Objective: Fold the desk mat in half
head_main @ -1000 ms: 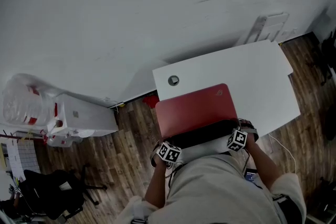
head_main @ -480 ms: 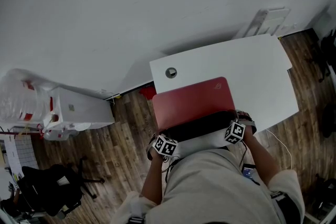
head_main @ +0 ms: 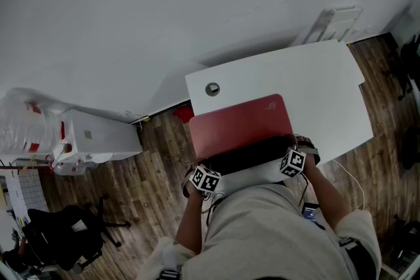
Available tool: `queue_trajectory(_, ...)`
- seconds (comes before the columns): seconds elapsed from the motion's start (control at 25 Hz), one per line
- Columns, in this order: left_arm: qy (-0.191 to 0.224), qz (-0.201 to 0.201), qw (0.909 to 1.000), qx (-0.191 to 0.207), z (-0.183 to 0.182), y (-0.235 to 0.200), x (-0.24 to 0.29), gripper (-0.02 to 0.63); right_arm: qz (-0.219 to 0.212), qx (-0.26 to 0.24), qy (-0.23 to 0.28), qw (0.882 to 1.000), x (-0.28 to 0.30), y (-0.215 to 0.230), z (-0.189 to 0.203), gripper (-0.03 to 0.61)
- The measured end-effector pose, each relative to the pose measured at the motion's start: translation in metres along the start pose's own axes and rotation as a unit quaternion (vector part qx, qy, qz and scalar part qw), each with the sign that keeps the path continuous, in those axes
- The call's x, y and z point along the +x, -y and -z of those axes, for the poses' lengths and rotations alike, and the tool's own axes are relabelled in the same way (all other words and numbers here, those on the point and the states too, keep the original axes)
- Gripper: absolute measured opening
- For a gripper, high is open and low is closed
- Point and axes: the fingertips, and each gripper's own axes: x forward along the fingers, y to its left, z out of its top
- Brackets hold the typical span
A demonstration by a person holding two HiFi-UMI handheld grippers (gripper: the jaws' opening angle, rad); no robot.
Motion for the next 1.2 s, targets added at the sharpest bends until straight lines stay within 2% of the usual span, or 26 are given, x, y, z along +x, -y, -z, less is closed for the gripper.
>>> queue_trajectory(1.2, -0.016, -0.015, 0.9997, -0.005, -0.015, -0.021, 0.007, 0.038, -0.007, -0.007, 0.016, 1.000, 0.012, 0.016, -0.007, 0.051)
